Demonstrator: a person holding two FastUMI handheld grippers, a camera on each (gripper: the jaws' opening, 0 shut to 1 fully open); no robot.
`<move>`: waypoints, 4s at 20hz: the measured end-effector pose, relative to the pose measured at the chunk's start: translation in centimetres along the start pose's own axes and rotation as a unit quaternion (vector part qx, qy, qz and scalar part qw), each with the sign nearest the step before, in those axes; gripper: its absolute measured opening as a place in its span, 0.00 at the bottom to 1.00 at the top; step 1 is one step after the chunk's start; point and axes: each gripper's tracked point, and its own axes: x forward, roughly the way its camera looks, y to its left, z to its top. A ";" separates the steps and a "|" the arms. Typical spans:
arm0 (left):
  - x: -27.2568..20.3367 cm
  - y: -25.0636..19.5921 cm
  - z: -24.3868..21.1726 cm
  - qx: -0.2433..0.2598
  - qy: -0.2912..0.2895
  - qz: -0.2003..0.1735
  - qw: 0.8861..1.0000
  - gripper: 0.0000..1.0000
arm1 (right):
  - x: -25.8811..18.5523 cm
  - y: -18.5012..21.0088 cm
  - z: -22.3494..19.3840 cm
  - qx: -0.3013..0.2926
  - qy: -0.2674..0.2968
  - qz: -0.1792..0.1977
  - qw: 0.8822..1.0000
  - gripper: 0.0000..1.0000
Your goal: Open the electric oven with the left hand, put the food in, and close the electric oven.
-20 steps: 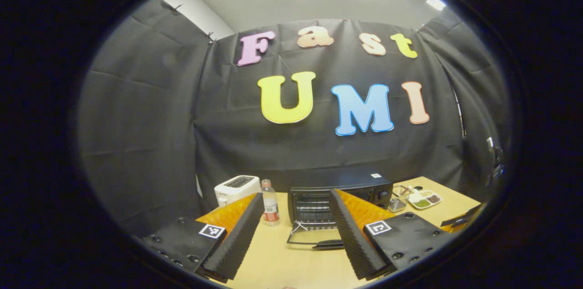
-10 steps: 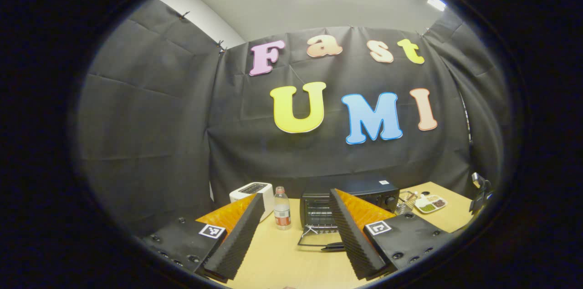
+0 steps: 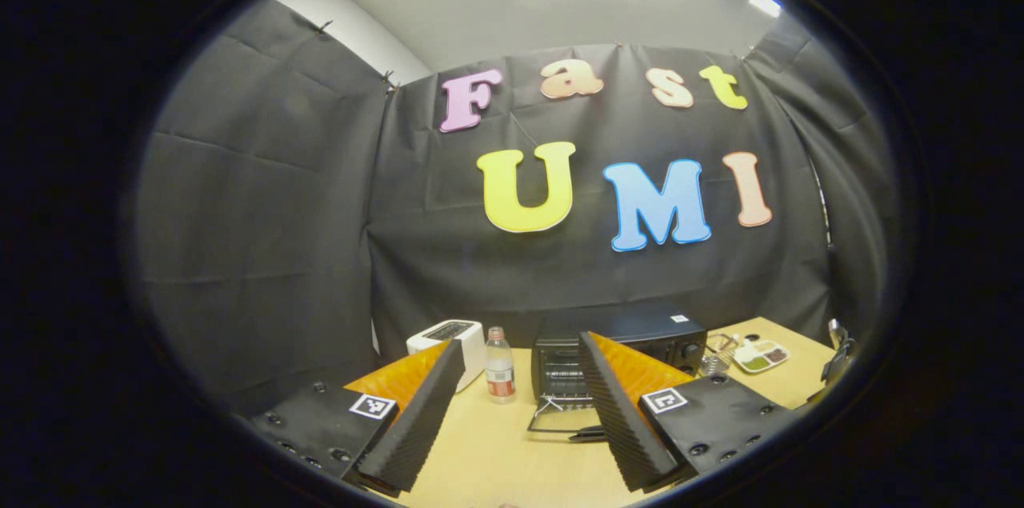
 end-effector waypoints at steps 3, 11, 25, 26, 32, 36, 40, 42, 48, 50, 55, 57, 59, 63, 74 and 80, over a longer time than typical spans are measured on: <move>0.2 -0.1 -0.2 -0.001 -0.001 -0.003 1.000 1.00 | -1.1 0.8 0.3 0.022 -0.009 0.006 1.000 0.14; 1.0 0.2 -0.6 -0.012 0.001 -0.010 1.000 1.00 | -2.2 3.9 3.0 0.033 -0.034 0.029 0.998 0.08; 5.6 5.2 -2.6 -0.025 0.007 -0.014 1.000 1.00 | 2.7 14.4 8.6 0.049 -0.094 0.090 0.990 0.08; 6.0 5.7 -2.8 -0.025 0.009 -0.013 1.000 1.00 | 3.5 15.1 9.0 0.051 -0.098 0.092 0.990 0.08; 8.1 8.5 -3.9 -0.015 0.016 -0.010 1.000 1.00 | 7.7 17.8 10.9 0.056 -0.127 0.094 0.986 0.08; 8.9 10.9 -4.2 -0.011 0.017 0.000 1.000 1.00 | 10.3 18.9 12.5 0.062 -0.148 0.095 0.983 0.08; 9.2 13.9 -4.6 -0.001 0.021 0.020 1.000 1.00 | 13.0 20.4 14.9 0.076 -0.181 0.113 0.974 0.08; 9.4 15.4 -5.1 0.000 0.026 0.033 0.999 1.00 | 14.6 20.9 15.7 0.079 -0.191 0.115 0.972 0.08; 8.5 18.6 -5.6 0.011 0.040 0.071 0.997 1.00 | 18.6 20.9 17.6 0.083 -0.213 0.100 0.968 0.08; 8.2 18.9 -6.0 0.013 0.047 0.079 0.996 1.00 | 19.1 20.7 18.4 0.073 -0.238 0.096 0.964 0.08; 7.8 18.8 -6.8 0.024 0.058 0.090 0.994 1.00 | 21.0 19.9 19.5 0.057 -0.256 0.087 0.961 0.09; 7.9 18.4 -6.9 0.028 0.063 0.089 0.994 1.00 | 21.4 19.4 19.4 0.052 -0.257 0.083 0.961 0.09; 8.2 18.0 -6.7 0.035 0.062 0.086 0.994 1.00 | 21.8 19.2 19.7 0.040 -0.263 0.074 0.961 0.12; 8.6 17.1 -6.5 0.039 0.060 0.079 0.994 1.00 | 22.4 17.5 20.1 0.008 -0.262 0.029 0.965 0.22; 9.2 13.4 -7.2 0.018 0.060 0.050 0.997 0.96 | 18.0 16.4 19.6 -0.122 -0.281 -0.026 0.951 0.98; 8.9 8.5 -8.9 -0.005 0.071 0.004 0.997 1.00 | 11.2 17.3 17.4 -0.192 -0.289 -0.018 0.938 0.98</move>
